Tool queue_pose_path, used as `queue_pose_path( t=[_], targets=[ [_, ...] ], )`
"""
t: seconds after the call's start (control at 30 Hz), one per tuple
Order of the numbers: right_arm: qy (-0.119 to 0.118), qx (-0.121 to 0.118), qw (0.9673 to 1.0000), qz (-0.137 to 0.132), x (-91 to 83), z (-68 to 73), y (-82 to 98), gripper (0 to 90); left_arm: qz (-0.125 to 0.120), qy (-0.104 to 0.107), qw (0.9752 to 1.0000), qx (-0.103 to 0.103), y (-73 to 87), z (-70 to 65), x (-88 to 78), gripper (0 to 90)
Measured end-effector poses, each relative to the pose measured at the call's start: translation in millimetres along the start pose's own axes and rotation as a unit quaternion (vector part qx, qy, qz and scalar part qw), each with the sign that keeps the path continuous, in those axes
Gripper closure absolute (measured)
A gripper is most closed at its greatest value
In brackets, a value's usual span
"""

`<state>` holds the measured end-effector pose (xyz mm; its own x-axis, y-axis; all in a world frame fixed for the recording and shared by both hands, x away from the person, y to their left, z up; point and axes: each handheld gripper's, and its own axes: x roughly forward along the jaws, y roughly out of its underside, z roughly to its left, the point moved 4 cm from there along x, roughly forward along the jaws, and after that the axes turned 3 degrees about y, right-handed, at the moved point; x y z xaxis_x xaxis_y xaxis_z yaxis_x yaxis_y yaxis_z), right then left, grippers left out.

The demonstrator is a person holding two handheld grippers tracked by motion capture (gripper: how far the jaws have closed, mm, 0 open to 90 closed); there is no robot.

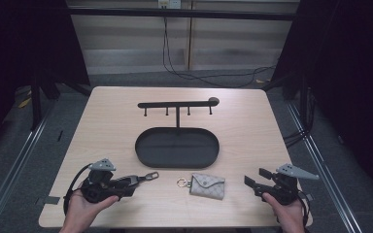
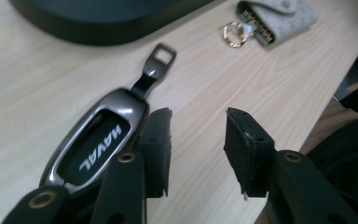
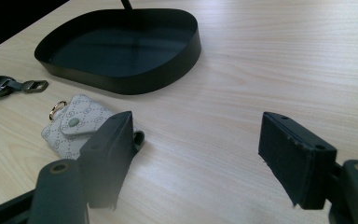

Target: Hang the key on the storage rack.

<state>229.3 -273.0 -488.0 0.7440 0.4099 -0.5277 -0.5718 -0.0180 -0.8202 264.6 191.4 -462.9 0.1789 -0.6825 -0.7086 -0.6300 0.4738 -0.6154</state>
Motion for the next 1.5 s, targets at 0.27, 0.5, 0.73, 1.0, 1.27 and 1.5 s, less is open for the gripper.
queue_pose_path(
  t=[0.27, 0.5, 0.73, 1.0, 1.27, 1.5],
  targets=[
    [-0.003, -0.003, 1.0000, 0.002, 0.7, 0.9, 0.5, 25.8, 0.017, -0.012, 0.9997, 0.014, -26.6, -0.1, -4.5, 58.2],
    [-0.005, -0.010, 0.9999, 0.004, 1.9, 1.7, 0.6, 25.0, 0.050, -0.008, 0.9980, 0.038, -42.7, -2.7, 3.1, 54.8],
    [-0.008, -0.009, 0.9999, 0.004, 1.9, 2.0, 0.8, 24.8, 0.083, -0.036, 0.9945, 0.052, -53.7, 1.4, 14.8, 53.0],
    [-0.004, -0.004, 1.0000, 0.006, 3.0, 0.9, 0.9, 24.8, 0.126, -0.026, 0.9900, 0.057, -56.7, 12.1, 24.5, 61.2],
    [-0.004, -0.005, 0.9999, 0.010, 4.0, 0.6, 1.7, 24.1, 0.180, -0.036, 0.9798, 0.079, -63.1, 14.8, 39.7, 70.7],
    [-0.007, -0.004, 0.9998, 0.017, 5.4, 0.6, 2.7, 24.0, 0.237, -0.046, 0.9611, 0.134, -68.2, 12.2, 60.2, 74.3]
  ],
)
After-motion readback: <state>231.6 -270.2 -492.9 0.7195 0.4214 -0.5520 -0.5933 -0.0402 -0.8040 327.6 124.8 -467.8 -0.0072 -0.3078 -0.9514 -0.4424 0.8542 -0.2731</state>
